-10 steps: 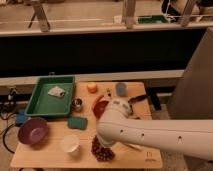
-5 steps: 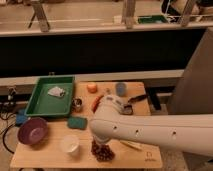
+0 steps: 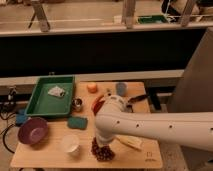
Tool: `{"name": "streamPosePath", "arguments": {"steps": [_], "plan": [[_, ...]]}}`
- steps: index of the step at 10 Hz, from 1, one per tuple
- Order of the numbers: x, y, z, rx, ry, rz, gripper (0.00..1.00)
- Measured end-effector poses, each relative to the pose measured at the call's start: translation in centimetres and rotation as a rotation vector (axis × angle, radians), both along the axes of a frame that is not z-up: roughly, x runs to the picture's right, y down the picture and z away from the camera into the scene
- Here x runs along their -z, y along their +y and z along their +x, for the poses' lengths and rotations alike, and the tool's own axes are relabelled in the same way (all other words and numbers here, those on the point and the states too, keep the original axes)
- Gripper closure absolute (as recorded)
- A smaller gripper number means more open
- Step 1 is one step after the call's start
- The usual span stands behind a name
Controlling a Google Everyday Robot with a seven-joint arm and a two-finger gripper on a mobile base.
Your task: Place grapes in paper cup
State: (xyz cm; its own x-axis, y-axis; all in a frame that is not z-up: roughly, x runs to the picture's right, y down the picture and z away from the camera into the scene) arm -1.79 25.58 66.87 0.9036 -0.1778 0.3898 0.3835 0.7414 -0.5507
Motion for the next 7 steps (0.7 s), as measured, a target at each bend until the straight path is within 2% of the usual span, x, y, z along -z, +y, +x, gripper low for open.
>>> {"name": "streamPosePath", "arguments": {"steps": [2, 3, 7], "plan": [[-1.1, 1.7, 0.8, -0.079, -0.019, -0.059, 0.25], [-1.2, 2.0, 0.9, -0.097, -0.025, -0.065, 0.21], [-2.1, 3.4, 0.0, -0.14, -0.058, -0.083, 0.2]]}}
